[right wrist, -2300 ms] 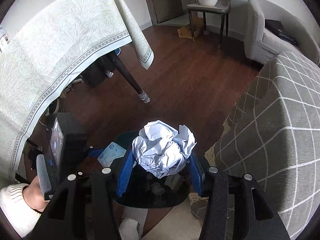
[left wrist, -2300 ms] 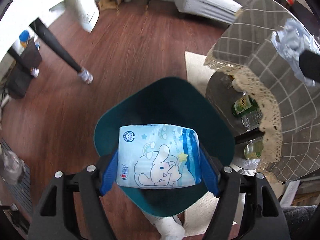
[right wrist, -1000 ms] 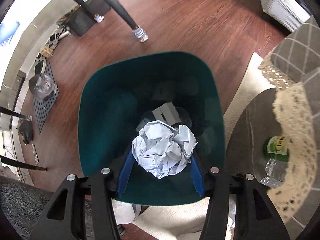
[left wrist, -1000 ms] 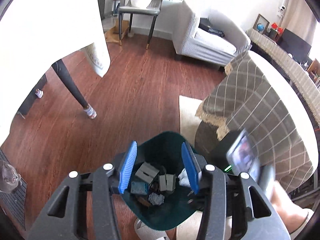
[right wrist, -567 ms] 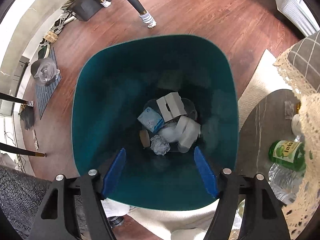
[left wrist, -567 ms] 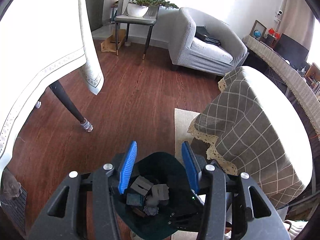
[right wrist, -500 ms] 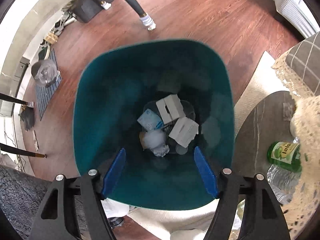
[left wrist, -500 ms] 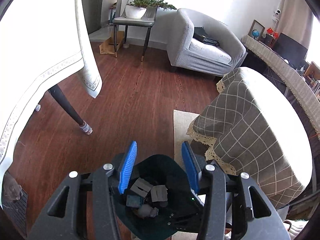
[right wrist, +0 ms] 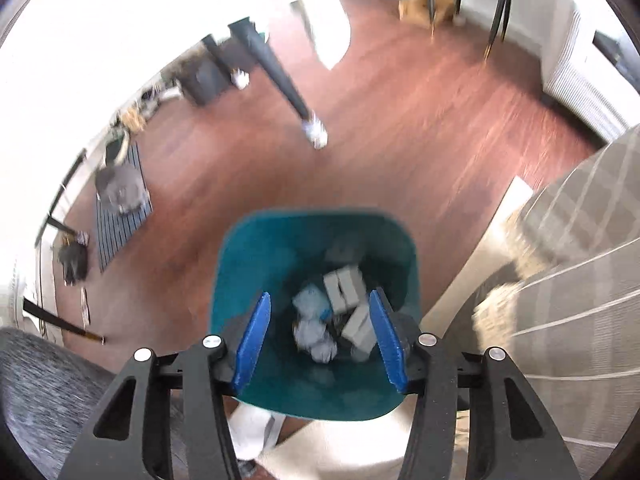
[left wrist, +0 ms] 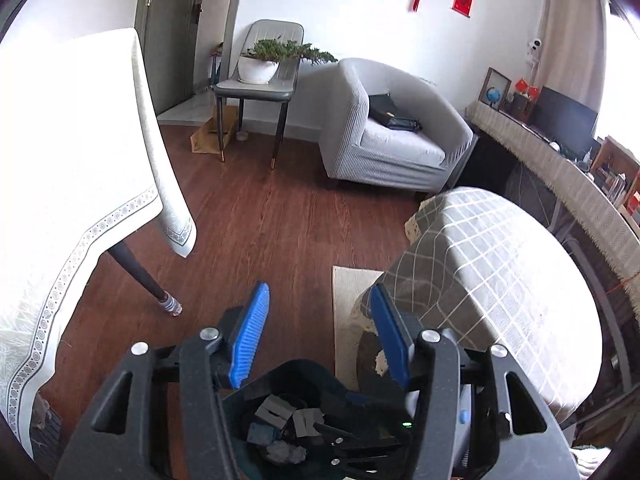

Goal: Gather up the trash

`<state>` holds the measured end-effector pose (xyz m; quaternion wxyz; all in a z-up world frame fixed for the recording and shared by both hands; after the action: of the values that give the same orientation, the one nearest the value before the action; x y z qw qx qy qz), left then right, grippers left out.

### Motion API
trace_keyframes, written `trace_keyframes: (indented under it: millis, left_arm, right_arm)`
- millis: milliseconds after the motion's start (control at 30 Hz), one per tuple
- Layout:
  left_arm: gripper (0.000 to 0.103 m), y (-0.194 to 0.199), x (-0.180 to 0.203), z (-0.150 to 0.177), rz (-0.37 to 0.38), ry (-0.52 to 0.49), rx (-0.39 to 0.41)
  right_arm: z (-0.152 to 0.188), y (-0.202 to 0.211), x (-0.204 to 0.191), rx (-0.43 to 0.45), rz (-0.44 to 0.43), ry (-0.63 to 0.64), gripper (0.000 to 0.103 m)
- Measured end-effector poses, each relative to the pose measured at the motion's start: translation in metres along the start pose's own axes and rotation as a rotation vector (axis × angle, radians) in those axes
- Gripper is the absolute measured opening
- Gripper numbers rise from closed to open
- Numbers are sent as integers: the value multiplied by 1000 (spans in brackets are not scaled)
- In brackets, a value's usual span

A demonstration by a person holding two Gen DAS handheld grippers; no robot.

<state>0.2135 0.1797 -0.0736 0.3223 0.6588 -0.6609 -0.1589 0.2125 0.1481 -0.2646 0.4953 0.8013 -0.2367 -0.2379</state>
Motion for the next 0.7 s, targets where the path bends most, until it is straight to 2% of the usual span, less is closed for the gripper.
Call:
trace_keyframes:
  millis: [133,200,333,367,433,600,700]
  left_arm:
    - [68,20,10,-4,5,6,34]
    - [75,35,15,-7,-16,-13,59]
    - [92,68,29,-8,-7,-19,101]
    - [94,74,30,-8,-14,-23,110]
    - [96,89,35,-3,-48,-43,119]
    - [97,112,53,23,-73,-94,146]
    - [98,116,59,49,-92,-117,127]
  right_arm:
    - [-13,40,7,95,44,-14,52]
    - [-17,61,11,140,57,-38,52]
    - [-13,113,18,248,134,-64,54]
    - [-9,130,21,283,141,-83,58]
    - [0,164,27,358,187,-110,75]
    - [44,250,50,521,307,-209,92]
    - [79,284,64,570,365,-270,95]
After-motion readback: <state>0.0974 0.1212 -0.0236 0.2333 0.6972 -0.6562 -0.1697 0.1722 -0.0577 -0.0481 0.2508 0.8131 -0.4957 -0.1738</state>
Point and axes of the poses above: each gripper's, at about its wrist camera, not at the fingertips, and y roughly against the way its jaws point, x to its right, z to its underside, the point moved 10 cm from there along -y, roughly the way its jaws point, and after that the axes turned 2 degrees about z, right-handed, at the moved point
